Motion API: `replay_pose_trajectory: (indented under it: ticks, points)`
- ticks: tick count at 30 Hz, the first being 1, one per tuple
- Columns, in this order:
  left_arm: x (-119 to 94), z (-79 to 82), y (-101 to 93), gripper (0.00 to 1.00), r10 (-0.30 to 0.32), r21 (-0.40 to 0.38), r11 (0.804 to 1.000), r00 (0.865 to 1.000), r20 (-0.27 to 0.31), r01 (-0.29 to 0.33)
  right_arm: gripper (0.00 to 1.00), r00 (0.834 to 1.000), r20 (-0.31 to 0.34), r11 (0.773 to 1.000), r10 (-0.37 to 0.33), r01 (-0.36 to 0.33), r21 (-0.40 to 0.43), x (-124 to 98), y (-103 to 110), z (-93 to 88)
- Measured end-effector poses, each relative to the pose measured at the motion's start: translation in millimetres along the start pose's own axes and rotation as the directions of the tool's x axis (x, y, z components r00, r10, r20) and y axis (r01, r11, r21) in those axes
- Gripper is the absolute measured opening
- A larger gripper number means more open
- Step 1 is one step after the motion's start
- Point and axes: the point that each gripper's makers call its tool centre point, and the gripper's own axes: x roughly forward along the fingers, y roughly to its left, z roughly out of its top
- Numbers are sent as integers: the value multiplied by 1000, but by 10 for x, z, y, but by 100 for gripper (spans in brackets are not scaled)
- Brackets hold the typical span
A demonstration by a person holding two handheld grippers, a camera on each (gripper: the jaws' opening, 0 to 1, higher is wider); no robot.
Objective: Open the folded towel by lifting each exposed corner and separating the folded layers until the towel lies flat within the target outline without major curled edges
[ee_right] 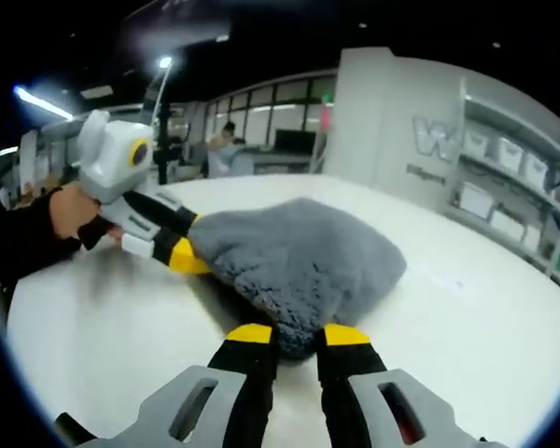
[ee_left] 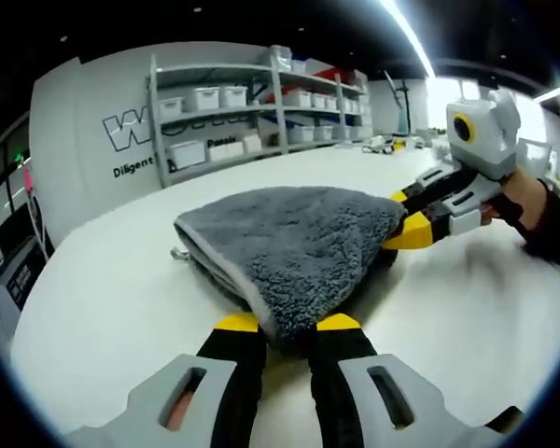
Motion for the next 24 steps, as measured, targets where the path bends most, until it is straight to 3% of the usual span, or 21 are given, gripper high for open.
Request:
replay_pose_trajectory:
  ticks: [24]
  points:
    - [-238, -117, -205, 15, -28, 49, 998, 999, -31, 29, 12, 998, -42, 998, 39, -41, -51, -211, 260, -104]
